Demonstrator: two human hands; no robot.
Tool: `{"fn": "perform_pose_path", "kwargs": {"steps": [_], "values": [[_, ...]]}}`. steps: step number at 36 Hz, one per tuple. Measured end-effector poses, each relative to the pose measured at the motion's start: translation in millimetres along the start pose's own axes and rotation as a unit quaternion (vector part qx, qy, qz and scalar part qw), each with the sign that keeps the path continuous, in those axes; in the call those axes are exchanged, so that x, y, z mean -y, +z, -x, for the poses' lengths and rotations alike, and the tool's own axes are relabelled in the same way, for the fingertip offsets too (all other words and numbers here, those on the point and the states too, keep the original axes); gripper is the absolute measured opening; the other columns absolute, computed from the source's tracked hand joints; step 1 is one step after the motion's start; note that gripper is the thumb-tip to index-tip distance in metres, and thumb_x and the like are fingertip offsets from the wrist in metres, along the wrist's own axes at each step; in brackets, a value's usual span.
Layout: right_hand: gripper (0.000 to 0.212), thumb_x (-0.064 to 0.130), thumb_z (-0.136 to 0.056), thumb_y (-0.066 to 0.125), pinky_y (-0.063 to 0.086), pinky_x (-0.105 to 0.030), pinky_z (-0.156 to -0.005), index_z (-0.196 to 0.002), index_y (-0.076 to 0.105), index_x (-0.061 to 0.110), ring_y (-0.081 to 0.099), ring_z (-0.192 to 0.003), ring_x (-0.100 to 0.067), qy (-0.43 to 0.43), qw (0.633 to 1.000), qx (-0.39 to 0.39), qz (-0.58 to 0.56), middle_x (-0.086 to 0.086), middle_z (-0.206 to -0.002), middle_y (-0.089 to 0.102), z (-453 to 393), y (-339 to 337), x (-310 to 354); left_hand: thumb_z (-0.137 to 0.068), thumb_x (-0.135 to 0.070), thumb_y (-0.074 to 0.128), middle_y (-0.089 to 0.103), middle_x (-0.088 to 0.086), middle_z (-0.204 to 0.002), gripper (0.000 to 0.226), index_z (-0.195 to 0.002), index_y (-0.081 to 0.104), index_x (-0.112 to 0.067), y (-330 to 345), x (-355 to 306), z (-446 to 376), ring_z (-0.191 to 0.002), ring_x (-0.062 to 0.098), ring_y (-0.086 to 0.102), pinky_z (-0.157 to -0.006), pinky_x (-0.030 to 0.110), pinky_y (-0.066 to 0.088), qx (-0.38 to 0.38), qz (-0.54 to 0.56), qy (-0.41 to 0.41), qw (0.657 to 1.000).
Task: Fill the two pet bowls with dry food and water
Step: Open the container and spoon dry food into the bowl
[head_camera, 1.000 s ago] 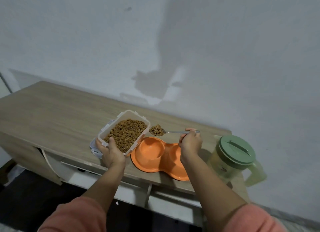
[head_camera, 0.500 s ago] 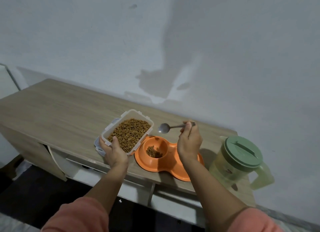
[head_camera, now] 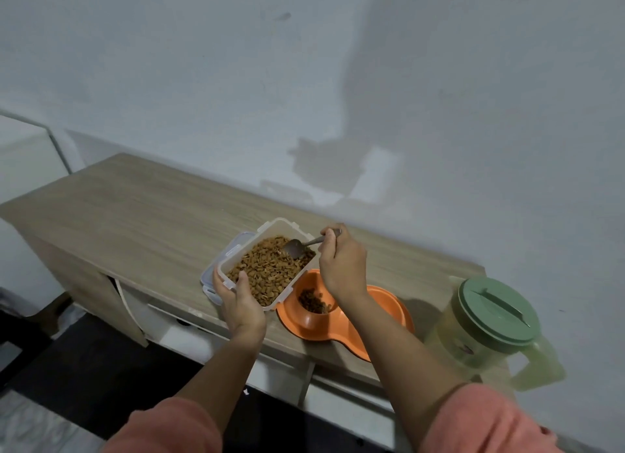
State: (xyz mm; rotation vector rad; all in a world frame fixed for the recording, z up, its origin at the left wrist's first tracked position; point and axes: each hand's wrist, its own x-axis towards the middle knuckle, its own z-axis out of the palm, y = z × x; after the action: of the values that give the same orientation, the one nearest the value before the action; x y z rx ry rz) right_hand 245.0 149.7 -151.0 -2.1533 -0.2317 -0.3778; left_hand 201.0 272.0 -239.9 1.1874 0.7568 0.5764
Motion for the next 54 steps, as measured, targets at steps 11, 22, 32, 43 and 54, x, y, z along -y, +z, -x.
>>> {"fn": "perform_pose_path", "kwargs": {"steps": [11,22,32,43,54], "values": [[0.024,0.02,-0.101,0.036,0.054,-0.048,-0.078,-0.094,0.059,0.02,0.066,-0.08,-0.026,0.111,0.991,0.035,-0.059,-0.002,-0.077,0.065,1.7,2.8,-5.1,-0.1,-0.023,0.044,0.043,0.019,-0.141,0.054,-0.15,0.022,-0.024,-1.3,-0.5,-1.4,-0.126,0.033,0.049,-0.101,0.04,0.043,-0.006,0.041,-0.004,0.999],[0.027,0.017,-0.102,0.034,0.054,-0.033,-0.056,-0.088,0.057,0.016,0.056,-0.053,-0.016,0.203,0.968,0.014,-0.148,0.001,-0.063,0.061,3.3,-1.6,-7.6,-0.099,-0.033,0.043,0.052,0.02,-0.135,0.056,-0.15,0.02,-0.029,3.6,1.5,-9.3,-0.124,0.036,0.05,-0.105,0.047,0.041,-0.003,0.012,-0.02,1.0],[0.026,0.017,-0.103,0.033,0.046,-0.021,-0.044,-0.095,0.057,0.011,0.057,-0.046,-0.01,0.316,0.912,-0.036,-0.261,-0.005,-0.069,0.064,2.0,-4.1,-12.4,-0.098,-0.036,0.044,0.051,0.019,-0.134,0.056,-0.149,0.021,-0.032,1.5,4.7,-10.6,-0.122,0.036,0.051,-0.103,0.05,0.043,-0.007,-0.009,-0.017,1.0],[0.027,0.017,-0.102,0.034,0.049,-0.027,-0.05,-0.093,0.058,0.01,0.057,-0.047,-0.013,0.334,0.901,-0.06,-0.269,-0.005,-0.066,0.065,-1.3,-7.2,-19.6,-0.088,-0.047,0.045,0.05,0.018,-0.136,0.067,-0.149,0.02,-0.033,1.6,8.4,-13.1,-0.123,0.037,0.05,-0.104,0.052,0.042,-0.016,-0.019,-0.02,0.999],[0.026,0.011,-0.098,0.033,0.041,-0.024,-0.04,-0.086,0.056,0.011,0.053,-0.051,-0.017,0.32,0.903,-0.135,-0.253,-0.006,-0.063,0.059,0.3,-40.3,-30.8,-0.098,-0.039,0.041,0.052,0.015,-0.136,0.055,-0.149,0.022,-0.033,7.5,6.3,-19.7,-0.122,0.034,0.051,-0.104,0.047,0.041,-0.034,-0.043,-0.033,0.998]]}}
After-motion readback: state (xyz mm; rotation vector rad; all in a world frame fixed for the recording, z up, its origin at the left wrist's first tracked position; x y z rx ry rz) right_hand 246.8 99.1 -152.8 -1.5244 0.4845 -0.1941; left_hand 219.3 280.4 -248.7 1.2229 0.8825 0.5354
